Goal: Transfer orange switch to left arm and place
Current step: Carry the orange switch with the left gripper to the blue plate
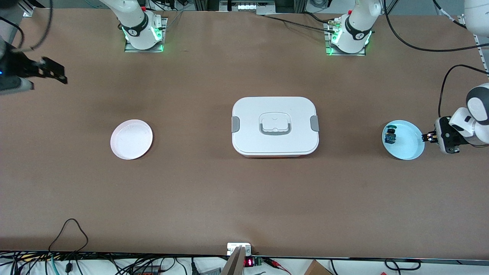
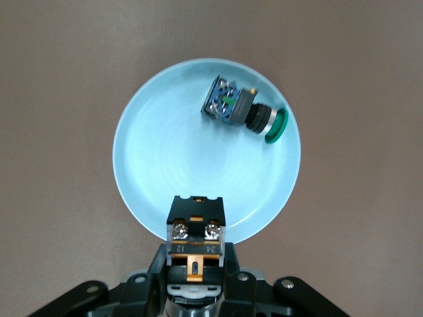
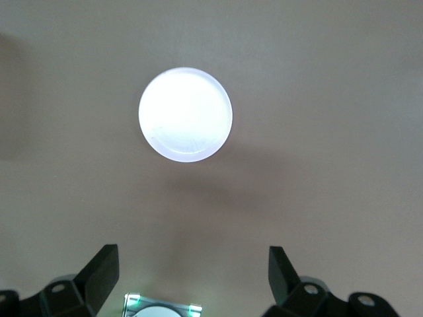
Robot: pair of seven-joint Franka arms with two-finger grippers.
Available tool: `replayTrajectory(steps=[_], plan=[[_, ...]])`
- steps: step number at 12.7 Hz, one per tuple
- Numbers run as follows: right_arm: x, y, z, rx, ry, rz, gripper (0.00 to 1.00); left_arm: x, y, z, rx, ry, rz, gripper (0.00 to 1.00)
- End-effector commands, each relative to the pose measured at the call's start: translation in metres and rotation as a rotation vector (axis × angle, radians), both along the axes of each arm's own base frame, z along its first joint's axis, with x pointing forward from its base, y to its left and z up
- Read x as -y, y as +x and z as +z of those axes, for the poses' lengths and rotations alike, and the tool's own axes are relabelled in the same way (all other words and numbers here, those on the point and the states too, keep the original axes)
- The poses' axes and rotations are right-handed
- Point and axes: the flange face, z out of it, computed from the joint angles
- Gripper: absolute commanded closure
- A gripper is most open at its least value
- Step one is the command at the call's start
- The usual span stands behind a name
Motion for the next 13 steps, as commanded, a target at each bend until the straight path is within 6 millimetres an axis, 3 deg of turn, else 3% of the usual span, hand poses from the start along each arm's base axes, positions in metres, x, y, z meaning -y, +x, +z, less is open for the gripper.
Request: replayTrajectory(steps=[1,5,9,11,12,13], plan=[[-0.002,-0.023,-0.013,0.017,0.0,-0.004,0.0,-0.001,-0.005,-0.01,-0.008,0.003,-0.038,1.0],[-0.004,-0.024,-0.012,0.02,0.002,-0.001,0.0,0.018,-0.029,-0.059,-0.031,-0.009,-0.053,1.0],[-0.01,-0.027,-0.004,0.023,0.002,0.008,0.0,0.025,-0.046,-0.08,-0.021,-0.01,-0.076,1.0],[-0.017,-0.024,0.008,0.046,0.0,0.02,0.0,0.025,-0.046,-0.079,-0.006,-0.007,-0.089,1.0],[-0.023,-0.017,0.015,0.067,-0.004,0.026,0.0,0.026,-0.046,-0.079,-0.006,-0.009,-0.098,1.0],[-0.026,0.0,0.012,0.07,-0.009,0.025,0.0,0.028,-0.045,-0.079,-0.006,-0.012,-0.115,0.93]])
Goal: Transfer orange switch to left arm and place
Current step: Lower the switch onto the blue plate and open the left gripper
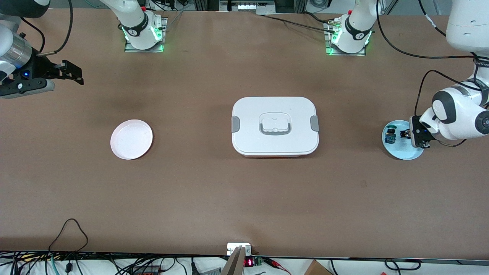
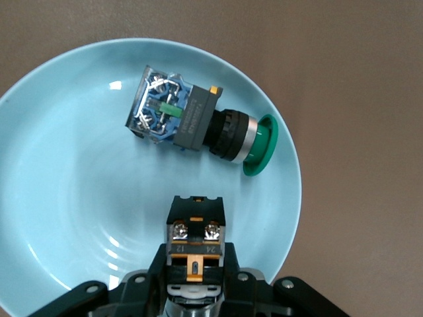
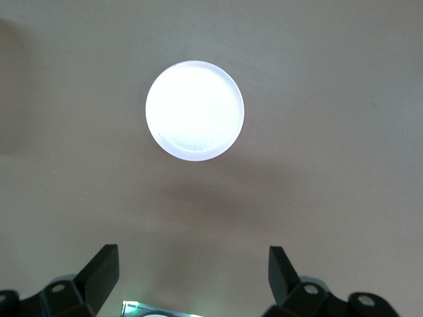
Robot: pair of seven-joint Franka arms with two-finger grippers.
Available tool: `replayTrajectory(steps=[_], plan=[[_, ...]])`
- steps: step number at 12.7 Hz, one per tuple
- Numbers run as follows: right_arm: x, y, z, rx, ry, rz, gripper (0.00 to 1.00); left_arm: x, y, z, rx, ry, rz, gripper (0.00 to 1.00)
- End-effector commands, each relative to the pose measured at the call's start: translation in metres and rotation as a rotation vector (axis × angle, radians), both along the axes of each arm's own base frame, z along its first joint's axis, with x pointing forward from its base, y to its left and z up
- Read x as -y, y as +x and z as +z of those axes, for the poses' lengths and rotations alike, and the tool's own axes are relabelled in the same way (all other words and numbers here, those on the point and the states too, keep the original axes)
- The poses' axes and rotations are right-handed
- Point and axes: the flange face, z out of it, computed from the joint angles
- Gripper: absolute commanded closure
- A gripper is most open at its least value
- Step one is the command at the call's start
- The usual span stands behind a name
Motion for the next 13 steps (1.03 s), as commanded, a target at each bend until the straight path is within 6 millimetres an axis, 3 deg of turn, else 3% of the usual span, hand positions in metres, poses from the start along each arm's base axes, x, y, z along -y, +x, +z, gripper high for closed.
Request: replayTrajectory(steps=[1,2,4,7,11,13], plan=[[-0.01,0.039,0.011,0.033,-0.015,-0.009,0.0,0.01,0.0,0.008,0.014,-0.009,-0.07,0.52],[-0.013,0.058,0.014,0.034,0.003,-0.011,0.0,0.013,0.003,0.014,0.024,-0.013,-0.074,0.01],[-0.015,0.07,0.019,0.004,0.014,-0.019,0.0,0.014,0.005,0.031,0.045,-0.015,-0.077,0.0],[-0.018,0.073,0.011,-0.01,0.013,-0.006,0.0,0.016,0.006,0.059,0.049,-0.029,-0.075,0.0],[-0.021,0.075,0.013,0.002,0.013,0.001,0.0,0.018,0.017,0.128,0.137,-0.022,-0.082,0.0],[-0.022,0.075,0.013,0.001,0.015,0.004,0.0,0.036,0.022,0.169,0.198,-0.02,-0.106,0.0]])
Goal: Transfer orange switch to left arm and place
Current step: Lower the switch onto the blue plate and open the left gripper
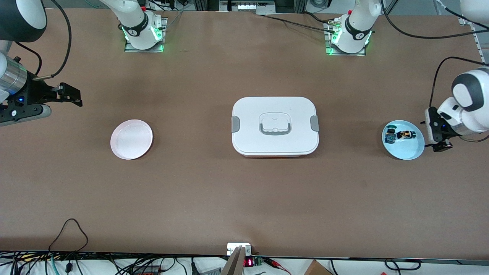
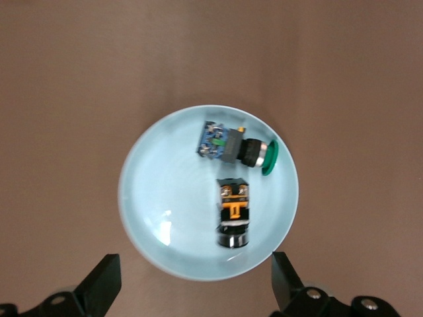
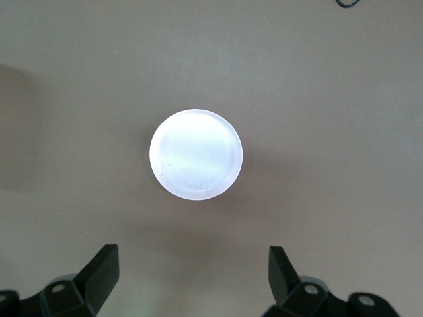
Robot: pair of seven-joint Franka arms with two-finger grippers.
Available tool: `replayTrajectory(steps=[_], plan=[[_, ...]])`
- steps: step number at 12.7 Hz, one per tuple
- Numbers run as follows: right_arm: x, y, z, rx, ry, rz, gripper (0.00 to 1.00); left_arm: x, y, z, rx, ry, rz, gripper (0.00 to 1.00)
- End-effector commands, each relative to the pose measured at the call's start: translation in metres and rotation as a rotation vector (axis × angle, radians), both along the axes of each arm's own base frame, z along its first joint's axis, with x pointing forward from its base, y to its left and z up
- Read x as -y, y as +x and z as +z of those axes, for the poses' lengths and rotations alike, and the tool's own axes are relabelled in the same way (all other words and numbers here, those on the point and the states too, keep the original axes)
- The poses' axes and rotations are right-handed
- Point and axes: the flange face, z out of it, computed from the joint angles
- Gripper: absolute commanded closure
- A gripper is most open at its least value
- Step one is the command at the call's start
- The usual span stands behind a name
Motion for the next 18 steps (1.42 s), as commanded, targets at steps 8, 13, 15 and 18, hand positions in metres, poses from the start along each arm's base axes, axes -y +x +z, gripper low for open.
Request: replayTrajectory(steps=[8,13,15,18], plan=[[-0.015,0.002,0.006,0.005,0.012,0.022,0.0,0.049,0.019,0.154,0.071,-0.108,0.106,0.0],[-0.014,0.002,0.006,0.005,0.007,0.022,0.0,0.095,0.024,0.196,0.028,-0.049,0.505,0.0],[-0.015,0.002,0.006,0.005,0.007,0.024,0.0,0.112,0.018,0.207,0.002,-0.021,0.669,0.0],[-0.015,0.002,0.006,0.004,0.01,0.023,0.0,0.155,0.017,0.226,-0.005,-0.011,0.948,0.0]])
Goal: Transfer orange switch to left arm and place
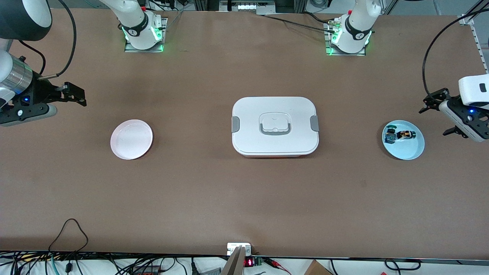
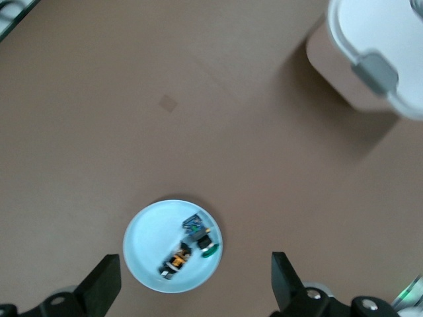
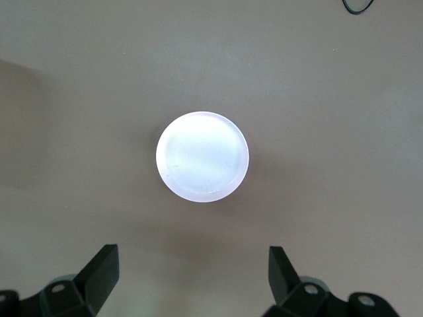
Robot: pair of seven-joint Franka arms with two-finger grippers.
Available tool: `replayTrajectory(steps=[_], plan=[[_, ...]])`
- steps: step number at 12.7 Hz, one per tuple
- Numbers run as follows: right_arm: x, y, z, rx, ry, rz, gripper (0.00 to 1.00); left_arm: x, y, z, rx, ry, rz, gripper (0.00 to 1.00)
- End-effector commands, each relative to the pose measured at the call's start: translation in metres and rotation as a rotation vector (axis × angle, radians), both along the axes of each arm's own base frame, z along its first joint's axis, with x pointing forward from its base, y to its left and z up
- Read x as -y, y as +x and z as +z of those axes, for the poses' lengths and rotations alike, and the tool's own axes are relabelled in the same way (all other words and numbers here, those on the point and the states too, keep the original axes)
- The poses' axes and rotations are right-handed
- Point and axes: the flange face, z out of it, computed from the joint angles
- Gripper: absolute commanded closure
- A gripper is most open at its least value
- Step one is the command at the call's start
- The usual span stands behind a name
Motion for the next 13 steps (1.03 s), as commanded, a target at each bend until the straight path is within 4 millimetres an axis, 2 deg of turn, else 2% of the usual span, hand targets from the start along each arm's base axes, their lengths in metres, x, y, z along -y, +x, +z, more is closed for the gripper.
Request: replayTrajectory(steps=[1,2,3,6,7,8,10,12,13], plan=[[-0.003,0.002,0.005,0.001,0.01,0.002,0.0,0.04,-0.01,0.016,-0.072,0.026,0.2,0.0],[-0.003,0.002,0.005,0.001,0.01,0.002,0.0,0.06,-0.013,0.014,-0.109,0.04,0.278,0.0],[-0.004,0.002,0.005,0.001,0.01,0.003,0.0,0.071,-0.015,0.016,-0.123,0.054,0.354,0.0],[-0.003,0.002,0.005,0.001,0.01,0.002,0.0,0.077,-0.021,0.02,-0.155,0.065,0.451,0.0],[-0.002,0.001,0.005,-0.002,0.01,0.0,0.0,0.076,-0.019,0.025,-0.142,0.063,0.442,0.0],[-0.002,0.001,0.004,-0.003,0.011,-0.002,0.0,0.072,-0.015,0.039,-0.113,0.057,0.466,0.0],[-0.004,0.001,0.004,-0.005,0.01,0.001,0.0,0.068,-0.006,0.039,-0.107,0.059,0.505,0.0],[-0.005,0.001,0.004,-0.005,0.01,0.004,0.0,0.056,-0.007,0.045,-0.115,0.053,0.688,0.0],[-0.006,0.001,0.004,-0.006,0.01,0.006,0.0,0.057,-0.007,0.047,-0.115,0.06,0.744,0.0]])
